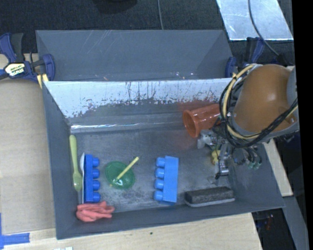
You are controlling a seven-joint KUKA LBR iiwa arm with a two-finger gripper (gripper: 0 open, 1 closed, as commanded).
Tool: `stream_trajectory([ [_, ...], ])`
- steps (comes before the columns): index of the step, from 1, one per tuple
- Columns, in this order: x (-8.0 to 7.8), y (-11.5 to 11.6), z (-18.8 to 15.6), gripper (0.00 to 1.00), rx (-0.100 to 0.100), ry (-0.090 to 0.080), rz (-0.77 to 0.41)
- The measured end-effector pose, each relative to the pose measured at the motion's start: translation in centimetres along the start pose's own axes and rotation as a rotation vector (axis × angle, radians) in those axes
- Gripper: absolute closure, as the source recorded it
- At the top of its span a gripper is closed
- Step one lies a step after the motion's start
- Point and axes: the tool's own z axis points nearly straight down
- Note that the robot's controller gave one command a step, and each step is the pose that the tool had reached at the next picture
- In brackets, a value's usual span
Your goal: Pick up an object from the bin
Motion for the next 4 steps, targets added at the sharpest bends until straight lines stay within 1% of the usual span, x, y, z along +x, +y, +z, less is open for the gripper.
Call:
stream_trajectory([
  [1,-0.2,0.0,-0.4,0.00,0.001,-0.009,-0.003],
  [2,1.1,5.6,0.4,0.00,0.001,-0.008,-0.068],
  [3,0.8,6.7,0.6,0.00,0.000,-0.011,-0.040],
  [4,1.9,11.2,2.0,0.00,0.000,-0.010,0.038],
])
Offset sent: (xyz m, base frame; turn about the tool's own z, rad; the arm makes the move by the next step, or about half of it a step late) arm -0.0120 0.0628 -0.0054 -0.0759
